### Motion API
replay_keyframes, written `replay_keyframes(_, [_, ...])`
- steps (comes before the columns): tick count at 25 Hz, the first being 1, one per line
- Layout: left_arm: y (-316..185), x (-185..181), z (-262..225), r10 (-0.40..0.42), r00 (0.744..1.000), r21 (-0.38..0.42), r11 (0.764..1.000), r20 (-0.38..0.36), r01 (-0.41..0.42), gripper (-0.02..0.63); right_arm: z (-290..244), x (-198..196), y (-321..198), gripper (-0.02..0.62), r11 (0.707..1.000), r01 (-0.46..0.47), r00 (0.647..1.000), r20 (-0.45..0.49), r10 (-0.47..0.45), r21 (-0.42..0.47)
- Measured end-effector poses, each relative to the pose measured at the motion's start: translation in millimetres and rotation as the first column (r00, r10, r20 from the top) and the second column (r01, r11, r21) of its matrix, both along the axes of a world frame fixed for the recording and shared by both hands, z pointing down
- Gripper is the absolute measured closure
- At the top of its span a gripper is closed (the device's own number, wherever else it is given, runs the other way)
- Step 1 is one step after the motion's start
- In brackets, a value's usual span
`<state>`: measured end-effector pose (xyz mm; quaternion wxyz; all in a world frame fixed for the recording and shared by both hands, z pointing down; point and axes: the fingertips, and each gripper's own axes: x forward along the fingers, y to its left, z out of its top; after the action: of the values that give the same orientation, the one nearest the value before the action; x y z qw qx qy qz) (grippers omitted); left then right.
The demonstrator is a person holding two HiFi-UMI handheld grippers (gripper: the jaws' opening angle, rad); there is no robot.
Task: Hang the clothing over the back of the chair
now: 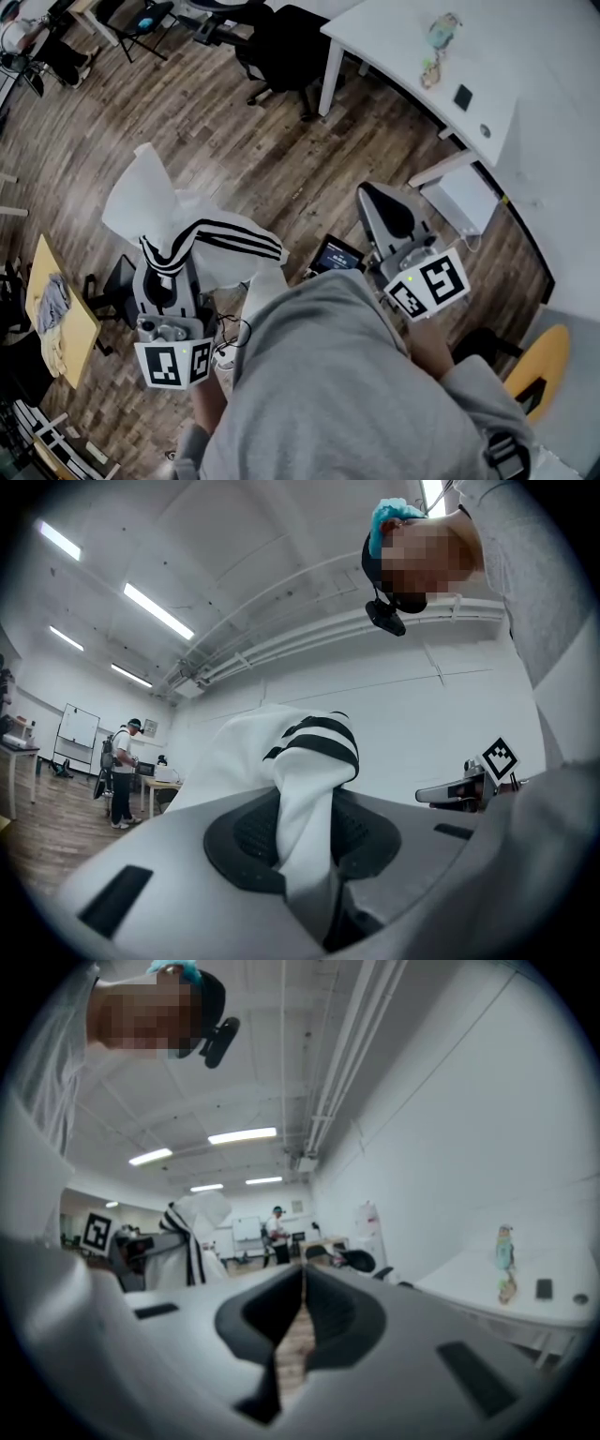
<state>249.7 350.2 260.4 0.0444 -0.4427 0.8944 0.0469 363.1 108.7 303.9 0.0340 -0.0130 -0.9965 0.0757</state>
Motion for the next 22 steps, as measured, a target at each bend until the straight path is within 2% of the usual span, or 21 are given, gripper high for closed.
replay_keyframes(22, [-36, -195, -4, 0.099, 0.995, 0.018, 0.995, -0.006, -0.099, 0.494, -9, -159, -19, 0.560, 0.993, -0.112, 0.993, -0.030, 0.114, 0.041])
